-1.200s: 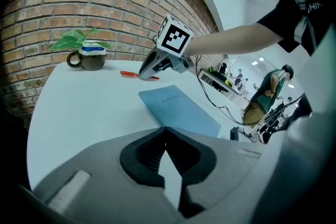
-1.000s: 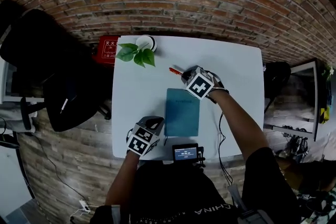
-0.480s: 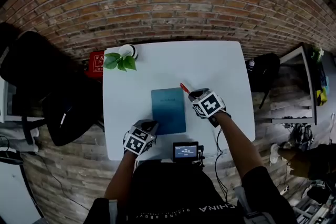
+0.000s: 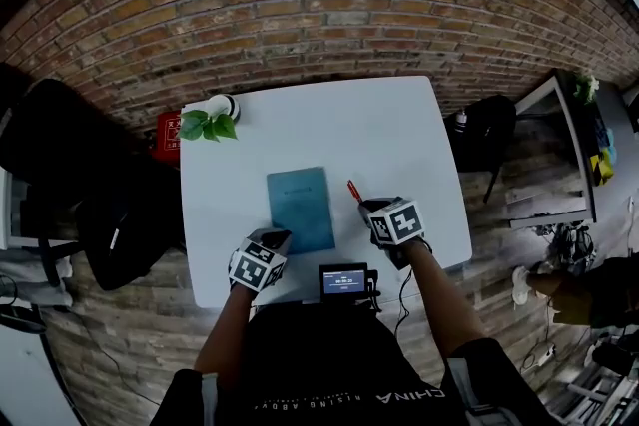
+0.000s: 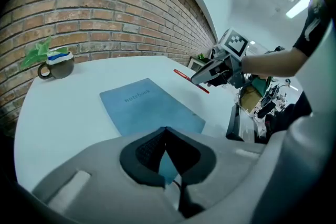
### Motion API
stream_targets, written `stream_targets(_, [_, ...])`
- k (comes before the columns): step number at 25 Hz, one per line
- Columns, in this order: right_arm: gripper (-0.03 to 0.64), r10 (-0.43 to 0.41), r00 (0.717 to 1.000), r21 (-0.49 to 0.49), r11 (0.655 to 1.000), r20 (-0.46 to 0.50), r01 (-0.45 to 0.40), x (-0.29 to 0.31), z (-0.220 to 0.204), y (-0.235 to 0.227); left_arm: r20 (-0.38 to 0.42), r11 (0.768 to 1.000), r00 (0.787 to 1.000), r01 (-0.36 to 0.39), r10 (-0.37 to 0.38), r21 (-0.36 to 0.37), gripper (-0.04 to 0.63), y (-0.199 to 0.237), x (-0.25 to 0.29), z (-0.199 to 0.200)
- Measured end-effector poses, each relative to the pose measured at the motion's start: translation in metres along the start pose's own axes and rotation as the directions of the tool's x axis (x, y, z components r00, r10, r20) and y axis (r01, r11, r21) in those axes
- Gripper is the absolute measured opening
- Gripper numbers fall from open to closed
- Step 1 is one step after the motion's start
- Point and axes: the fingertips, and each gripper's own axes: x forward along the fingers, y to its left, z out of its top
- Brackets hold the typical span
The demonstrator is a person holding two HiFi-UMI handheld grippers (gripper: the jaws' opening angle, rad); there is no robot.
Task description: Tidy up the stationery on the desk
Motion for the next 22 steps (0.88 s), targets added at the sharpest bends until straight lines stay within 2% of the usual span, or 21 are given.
stream_targets(5, [0.051, 0.014, 1.0, 0.056, 0.998, 0.002, -0.014, 0.007, 0.003, 0.006, -0.005, 1.0, 1.0, 0.003, -0.003, -0.002, 0.011, -0.003, 0.001, -0.001])
stream_targets(10, [0.051, 0.033, 0.999, 0.163, 0.986, -0.008, -0.031, 0.025, 0.0, 0.019, -0.008, 1.0, 1.0, 0.008, -0.008, -0.014, 0.011, 0.0, 0.001, -0.005])
stream_targets(18, [0.051, 0.075, 0.997, 0.383, 0.922, -0.015, -0.064, 0.054, -0.003, 0.036, -0.011, 0.999, 0.999, 0.031, -0.032, -0.028, 0.011, 0.009, 0.003, -0.011])
stream_targets(22, [0.051, 0.095, 0.995, 0.457, 0.886, -0.012, -0.079, 0.061, -0.005, 0.039, -0.015, 0.999, 0.999, 0.041, -0.041, -0.032, 0.011, 0.011, 0.004, -0.015])
